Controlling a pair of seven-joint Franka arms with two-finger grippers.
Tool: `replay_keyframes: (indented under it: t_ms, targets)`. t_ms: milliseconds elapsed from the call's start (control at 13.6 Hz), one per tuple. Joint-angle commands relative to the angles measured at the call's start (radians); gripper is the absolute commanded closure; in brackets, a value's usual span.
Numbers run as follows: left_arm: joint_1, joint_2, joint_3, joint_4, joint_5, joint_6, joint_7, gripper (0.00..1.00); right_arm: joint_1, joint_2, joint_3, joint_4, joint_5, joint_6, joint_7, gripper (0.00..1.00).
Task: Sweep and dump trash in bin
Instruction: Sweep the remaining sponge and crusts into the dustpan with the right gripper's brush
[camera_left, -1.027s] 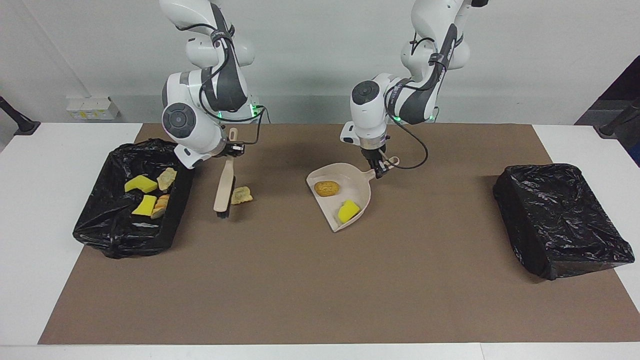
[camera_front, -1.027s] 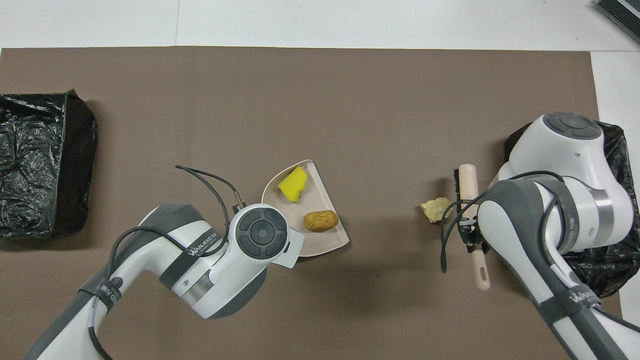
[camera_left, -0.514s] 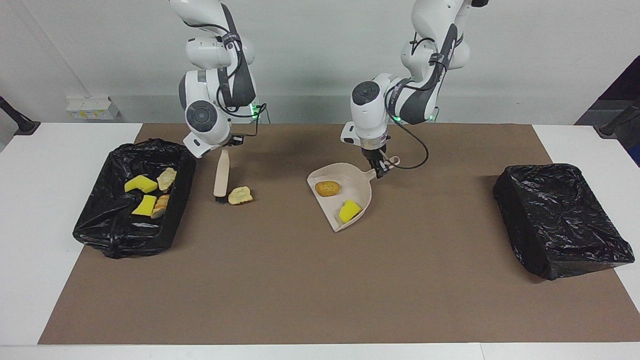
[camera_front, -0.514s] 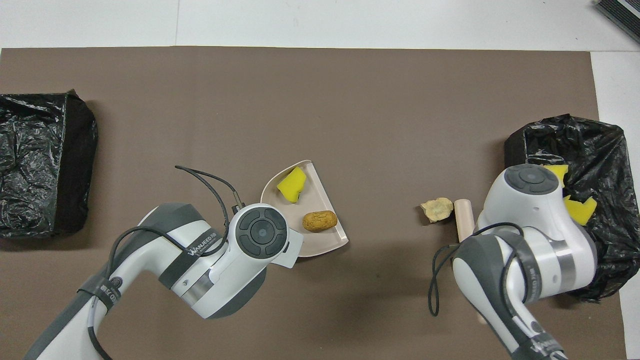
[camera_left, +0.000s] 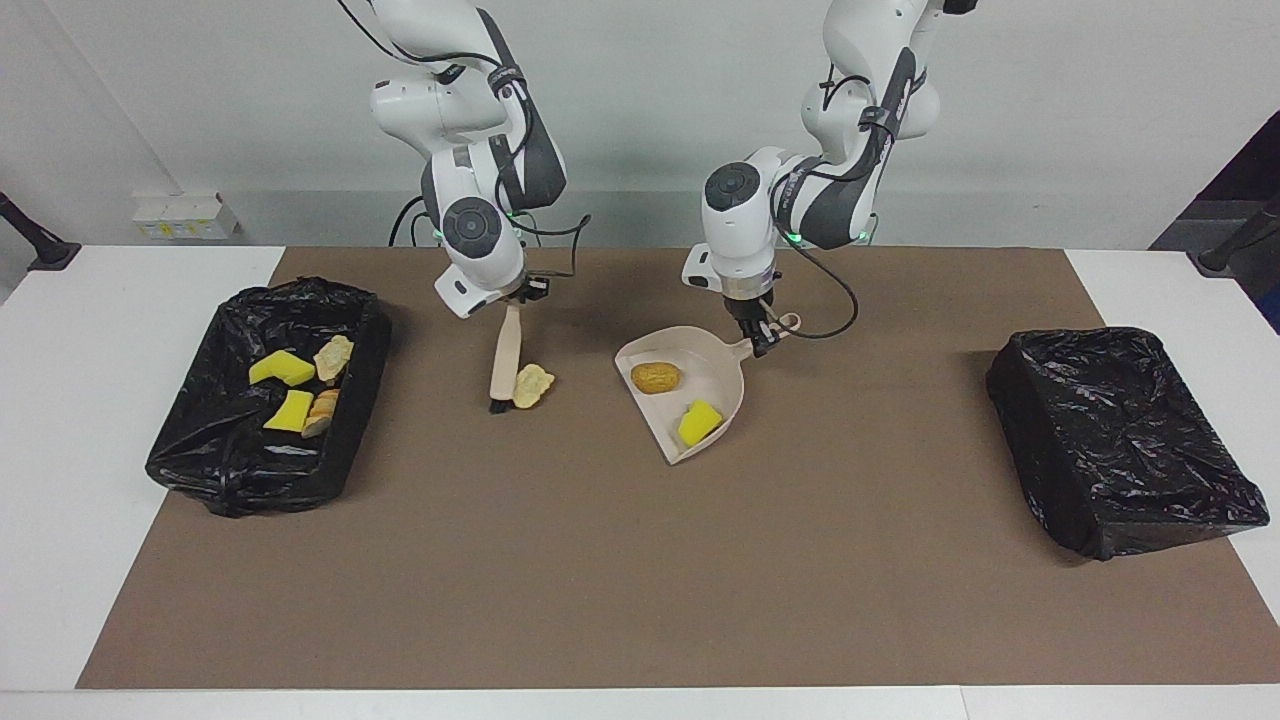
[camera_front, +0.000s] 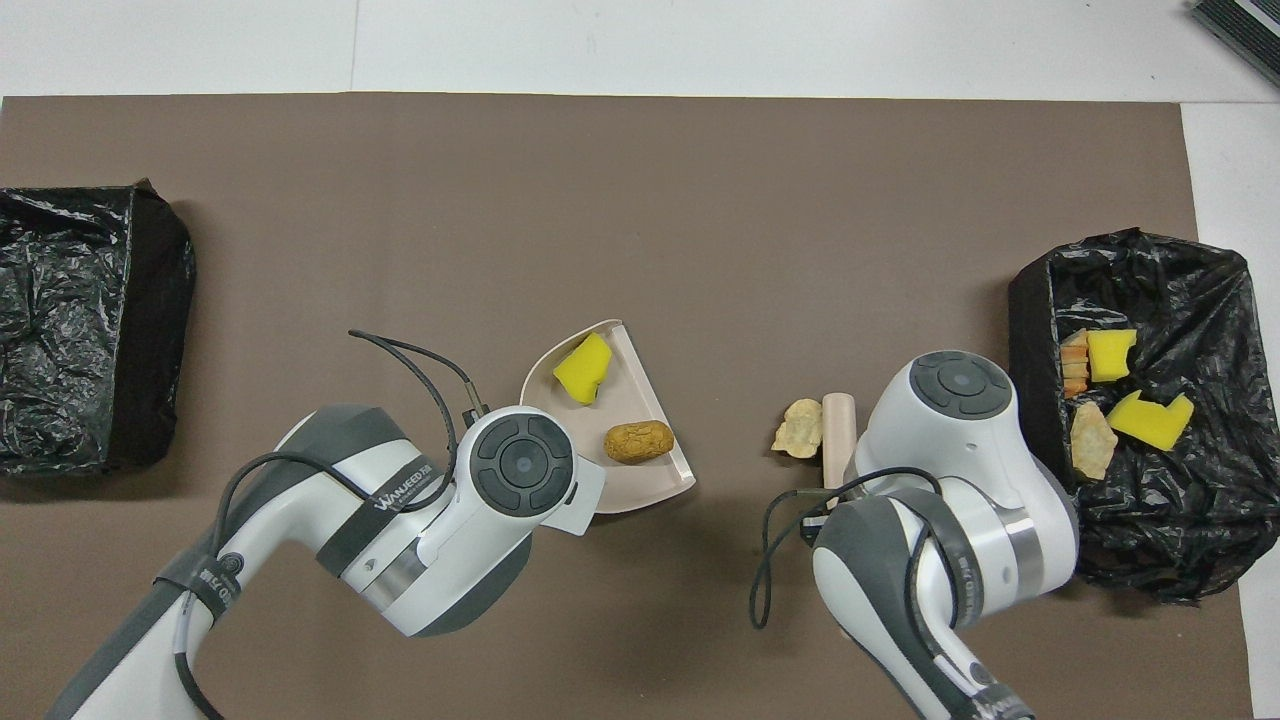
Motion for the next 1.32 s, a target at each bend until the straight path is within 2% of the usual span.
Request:
replay_keyframes:
  t_ms: [0,147,293,440,587,734,954,1247]
  targets:
    - [0.012,-0.004,-0.007,-0.003,0.019,0.008,-0.011,1.00,0.075,0.060,0.002,0.041,0.070,0.067,0.016,1.00]
    - [0.012,-0.004,-0.009,-0.003,0.019,0.006,-0.008,1.00,0.120,0.091,0.002,0.062,0.170,0.117,-0.032,1.00]
    - [0.012,-0.004,-0.009,-0.003,0.019,0.016,-0.003,1.00,0.124,0.097,0.002,0.065,0.279,0.147,-0.165,1.00]
    - [0.012,0.004,-0.009,-0.003,0.019,0.028,-0.002,1.00,0.124,0.097,0.002,0.064,0.452,0.177,-0.279,1.00]
    - [0.014,0.007,-0.009,-0.003,0.017,0.043,0.009,1.00,0.124,0.097,0.002,0.064,0.605,0.198,-0.326,1.00]
    - [0.015,0.010,-0.004,-0.003,0.017,0.057,0.041,1.00,0.138,0.097,0.002,0.068,0.692,0.215,-0.341,1.00]
    - [0.026,0.019,0.001,-0.003,0.017,0.094,0.102,1.00,0.124,0.073,-0.011,0.065,0.663,0.188,-0.335,1.00]
    - [0.043,0.021,0.002,-0.013,0.017,0.138,0.139,1.00,-0.006,0.019,-0.010,0.096,0.470,0.045,-0.327,1.00]
